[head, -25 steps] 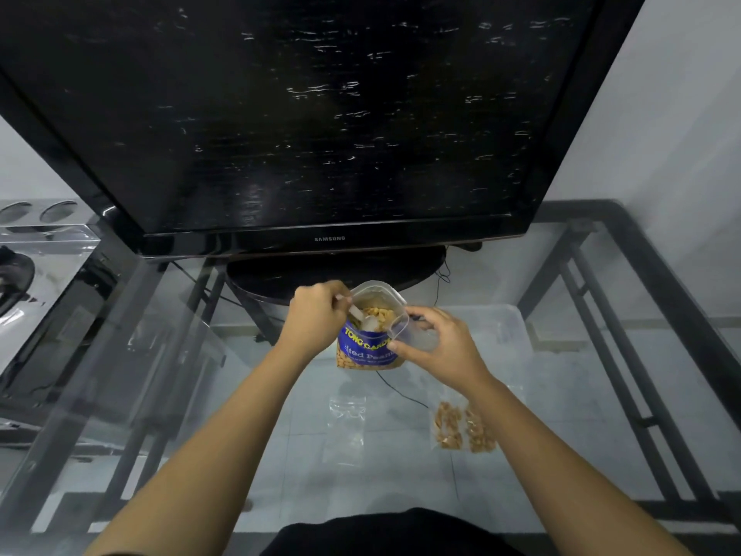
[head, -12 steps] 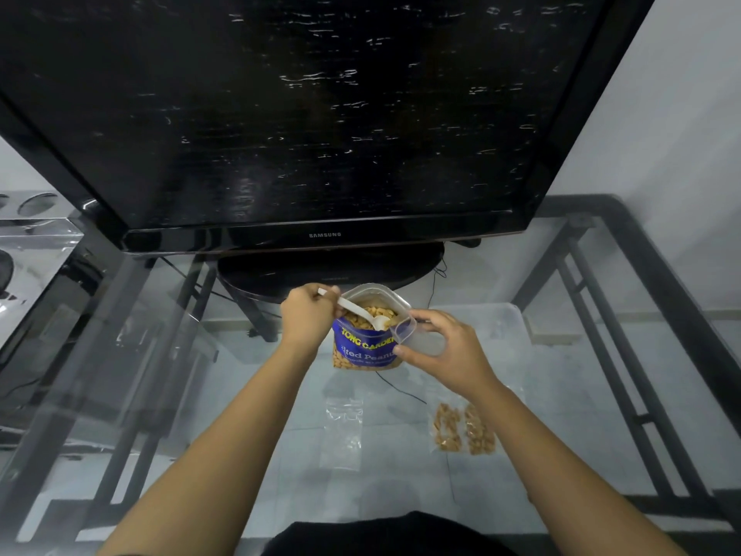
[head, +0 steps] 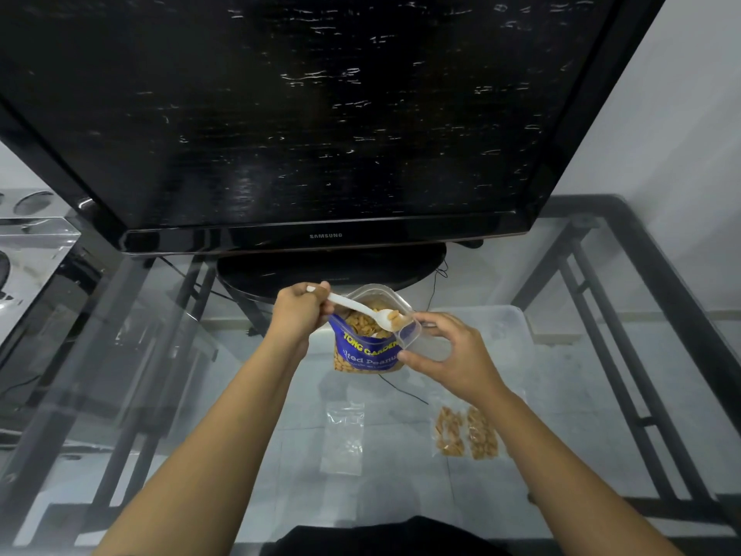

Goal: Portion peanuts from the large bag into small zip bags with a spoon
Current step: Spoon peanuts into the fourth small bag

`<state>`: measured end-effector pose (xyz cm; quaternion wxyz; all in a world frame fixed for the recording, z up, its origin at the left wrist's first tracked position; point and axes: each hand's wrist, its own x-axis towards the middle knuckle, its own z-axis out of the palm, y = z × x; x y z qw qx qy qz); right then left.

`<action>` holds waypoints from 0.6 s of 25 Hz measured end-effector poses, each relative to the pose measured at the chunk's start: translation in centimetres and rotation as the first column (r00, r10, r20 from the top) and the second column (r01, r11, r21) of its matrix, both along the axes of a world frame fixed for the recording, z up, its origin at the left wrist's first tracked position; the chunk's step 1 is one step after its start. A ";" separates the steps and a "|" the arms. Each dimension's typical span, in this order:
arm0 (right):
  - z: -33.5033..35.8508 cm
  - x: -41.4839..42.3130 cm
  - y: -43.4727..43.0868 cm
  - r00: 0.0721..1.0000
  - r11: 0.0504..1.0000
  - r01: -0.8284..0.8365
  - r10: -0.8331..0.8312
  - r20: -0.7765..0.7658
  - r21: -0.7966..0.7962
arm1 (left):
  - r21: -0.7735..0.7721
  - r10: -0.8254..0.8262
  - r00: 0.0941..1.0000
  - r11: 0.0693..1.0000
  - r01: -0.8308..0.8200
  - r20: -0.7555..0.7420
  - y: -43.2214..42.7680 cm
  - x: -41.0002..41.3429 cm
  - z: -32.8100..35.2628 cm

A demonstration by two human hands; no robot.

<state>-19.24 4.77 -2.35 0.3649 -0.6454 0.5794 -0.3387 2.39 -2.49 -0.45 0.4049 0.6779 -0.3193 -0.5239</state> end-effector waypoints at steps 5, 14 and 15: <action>0.6 0.1 -0.8 0.988 0.992 0.098 -0.107 -0.115 -0.085 | -0.004 0.050 0.997 0.999 -0.051 -0.062 -0.7 2.4 -0.4; 2.1 3.3 -3.0 0.967 0.973 0.102 -0.146 -0.209 -0.207 | -0.228 -0.022 0.999 0.974 0.015 -0.025 -0.9 3.2 4.9; 2.2 3.8 -3.1 0.973 0.972 0.113 -0.149 -0.175 -0.204 | -0.297 -0.076 0.992 0.950 0.102 0.097 -0.4 2.6 6.1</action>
